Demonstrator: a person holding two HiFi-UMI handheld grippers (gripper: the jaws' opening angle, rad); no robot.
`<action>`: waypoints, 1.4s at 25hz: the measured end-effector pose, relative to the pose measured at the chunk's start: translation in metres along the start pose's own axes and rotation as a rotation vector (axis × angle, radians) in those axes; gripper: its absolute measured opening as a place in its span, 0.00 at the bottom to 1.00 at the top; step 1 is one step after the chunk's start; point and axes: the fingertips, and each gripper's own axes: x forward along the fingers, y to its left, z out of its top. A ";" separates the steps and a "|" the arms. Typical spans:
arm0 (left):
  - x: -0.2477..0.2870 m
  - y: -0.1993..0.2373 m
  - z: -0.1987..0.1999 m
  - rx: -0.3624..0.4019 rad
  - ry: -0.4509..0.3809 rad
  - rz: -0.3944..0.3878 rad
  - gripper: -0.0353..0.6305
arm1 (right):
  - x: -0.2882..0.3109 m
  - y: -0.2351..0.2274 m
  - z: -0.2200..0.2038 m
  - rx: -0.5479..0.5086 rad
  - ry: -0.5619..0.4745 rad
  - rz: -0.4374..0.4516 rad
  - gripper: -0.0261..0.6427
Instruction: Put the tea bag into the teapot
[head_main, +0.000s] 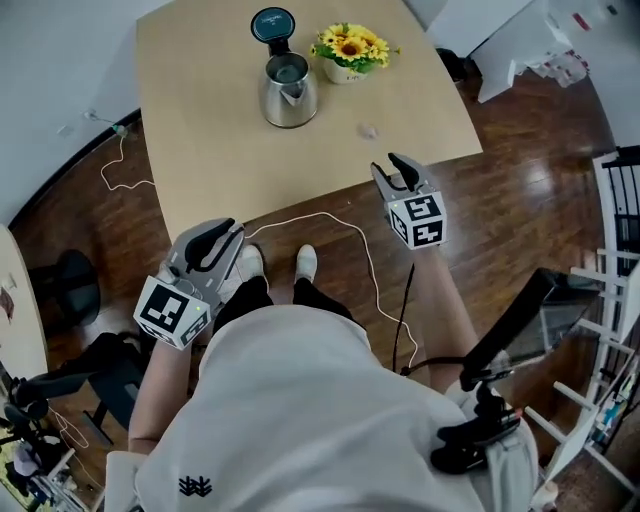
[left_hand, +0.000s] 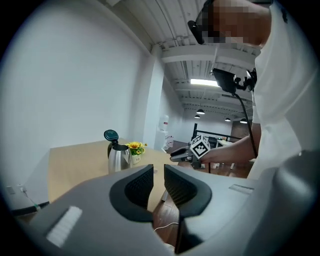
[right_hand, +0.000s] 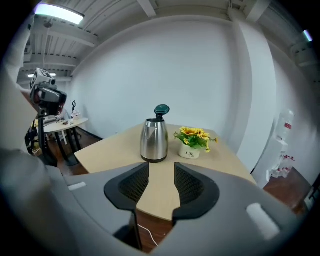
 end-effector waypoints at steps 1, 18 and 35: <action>0.003 0.006 0.001 0.001 0.006 -0.001 0.12 | 0.017 -0.008 -0.004 0.006 0.012 -0.006 0.27; 0.004 0.093 0.003 -0.001 0.086 0.063 0.12 | 0.169 -0.089 -0.114 0.101 0.320 -0.106 0.20; 0.032 0.111 0.011 -0.005 0.025 -0.012 0.12 | 0.128 -0.077 -0.028 0.058 0.235 -0.091 0.07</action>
